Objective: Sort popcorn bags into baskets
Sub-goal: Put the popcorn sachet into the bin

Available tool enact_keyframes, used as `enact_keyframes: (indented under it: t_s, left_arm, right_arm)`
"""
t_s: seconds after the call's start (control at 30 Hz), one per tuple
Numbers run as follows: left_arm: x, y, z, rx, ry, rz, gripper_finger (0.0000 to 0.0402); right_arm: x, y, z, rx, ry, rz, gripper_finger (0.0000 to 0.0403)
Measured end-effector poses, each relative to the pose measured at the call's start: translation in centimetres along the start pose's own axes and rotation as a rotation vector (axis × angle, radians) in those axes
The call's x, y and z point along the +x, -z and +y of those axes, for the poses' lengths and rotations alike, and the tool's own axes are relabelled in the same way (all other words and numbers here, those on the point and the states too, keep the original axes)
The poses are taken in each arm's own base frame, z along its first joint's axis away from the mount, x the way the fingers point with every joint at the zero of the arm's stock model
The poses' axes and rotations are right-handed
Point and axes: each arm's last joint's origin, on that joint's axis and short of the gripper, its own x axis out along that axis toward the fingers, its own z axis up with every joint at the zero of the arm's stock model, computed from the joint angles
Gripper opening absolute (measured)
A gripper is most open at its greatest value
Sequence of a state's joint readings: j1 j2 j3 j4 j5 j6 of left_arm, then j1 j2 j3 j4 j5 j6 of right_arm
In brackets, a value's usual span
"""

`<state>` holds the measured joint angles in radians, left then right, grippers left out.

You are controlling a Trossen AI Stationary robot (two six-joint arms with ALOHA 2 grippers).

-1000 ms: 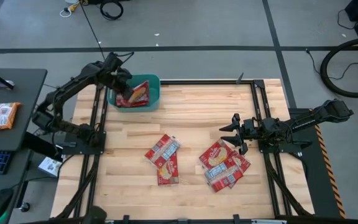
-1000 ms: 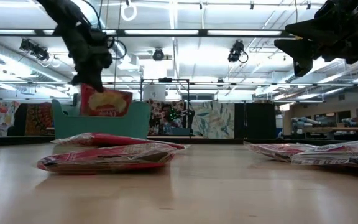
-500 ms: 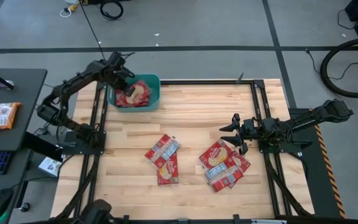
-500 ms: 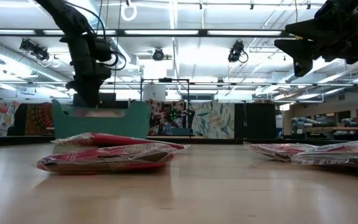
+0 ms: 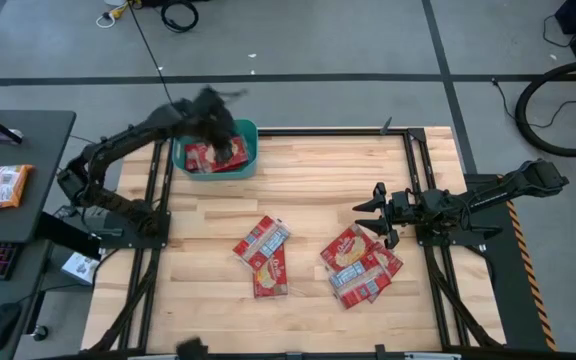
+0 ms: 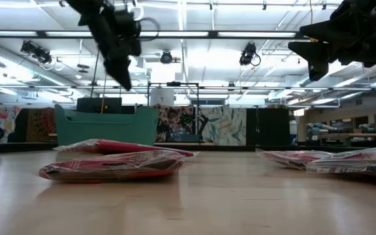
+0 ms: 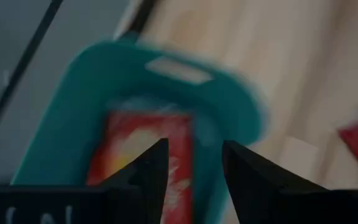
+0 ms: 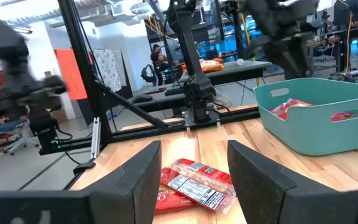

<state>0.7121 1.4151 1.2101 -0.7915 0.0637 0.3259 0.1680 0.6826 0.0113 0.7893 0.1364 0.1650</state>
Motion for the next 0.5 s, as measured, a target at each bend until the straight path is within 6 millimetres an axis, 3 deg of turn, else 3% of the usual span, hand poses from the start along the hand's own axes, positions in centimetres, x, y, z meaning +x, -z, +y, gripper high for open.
enact_keyframes:
  t_s: [0.13, 0.27, 0.5]
  left_arm:
    - [0.0, -1.5, -4.9, 0.179, 0.019, -0.036, 0.015]
    - [-0.3, -2.0, -9.2, 0.222, 0.086, -0.051, 0.0148]
    - [-0.5, -0.2, -16.4, 0.16, 0.223, 0.018, 0.0148]
  right_arm:
    - [0.0, 0.1, 0.0, 0.0, 0.001, 0.006, 0.0189]
    - [0.0, 0.1, 0.0, 0.0, -0.005, 0.007, 0.0189]
    - [0.0, 0.1, 0.1, 0.0, -0.011, 0.009, 0.0189]
